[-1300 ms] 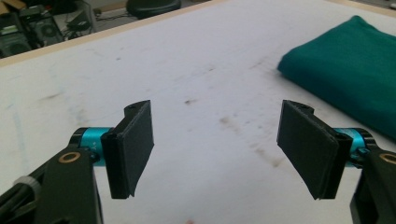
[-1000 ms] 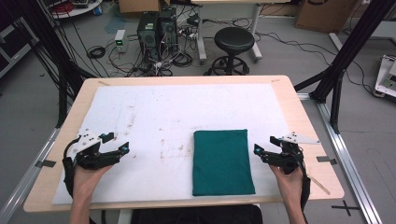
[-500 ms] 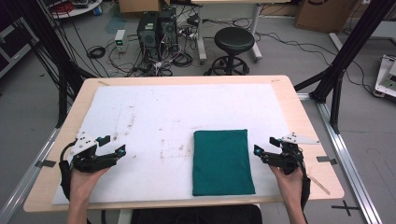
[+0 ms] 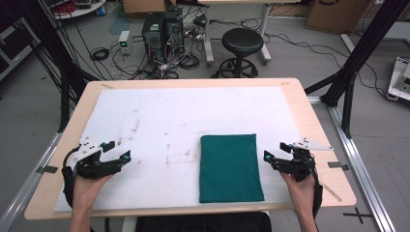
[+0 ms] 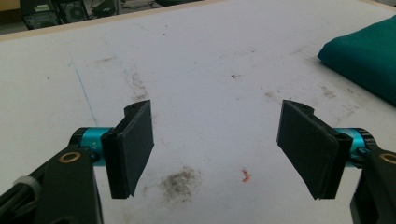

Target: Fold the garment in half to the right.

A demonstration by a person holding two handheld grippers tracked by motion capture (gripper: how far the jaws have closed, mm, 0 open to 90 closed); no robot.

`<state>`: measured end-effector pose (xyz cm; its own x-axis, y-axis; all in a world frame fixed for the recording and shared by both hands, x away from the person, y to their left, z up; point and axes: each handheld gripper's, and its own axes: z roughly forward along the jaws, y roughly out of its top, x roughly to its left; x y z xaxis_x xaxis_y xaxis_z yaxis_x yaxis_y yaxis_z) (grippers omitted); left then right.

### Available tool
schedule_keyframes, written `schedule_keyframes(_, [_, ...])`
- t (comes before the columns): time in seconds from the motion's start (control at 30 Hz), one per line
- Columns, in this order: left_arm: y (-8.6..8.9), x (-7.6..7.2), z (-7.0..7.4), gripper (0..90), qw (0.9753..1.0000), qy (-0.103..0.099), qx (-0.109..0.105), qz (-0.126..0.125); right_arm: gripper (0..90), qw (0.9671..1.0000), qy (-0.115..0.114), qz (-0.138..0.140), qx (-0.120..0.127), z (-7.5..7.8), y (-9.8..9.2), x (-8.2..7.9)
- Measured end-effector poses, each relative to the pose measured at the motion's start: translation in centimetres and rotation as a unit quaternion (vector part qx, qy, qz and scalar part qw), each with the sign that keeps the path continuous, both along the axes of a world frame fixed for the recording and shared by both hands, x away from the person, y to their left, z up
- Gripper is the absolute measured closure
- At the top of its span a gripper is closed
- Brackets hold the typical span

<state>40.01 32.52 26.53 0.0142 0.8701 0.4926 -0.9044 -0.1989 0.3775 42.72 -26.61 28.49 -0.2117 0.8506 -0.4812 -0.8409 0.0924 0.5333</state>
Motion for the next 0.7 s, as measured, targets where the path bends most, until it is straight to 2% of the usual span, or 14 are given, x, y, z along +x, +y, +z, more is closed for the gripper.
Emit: schedule_keyframes(0.7, [0.0, 0.23, 0.13, 24.3, 1.0, 0.007, 0.0, -0.001, 20.5, 1.0, 0.005, 0.001, -0.008, 0.08, 0.28, 0.11])
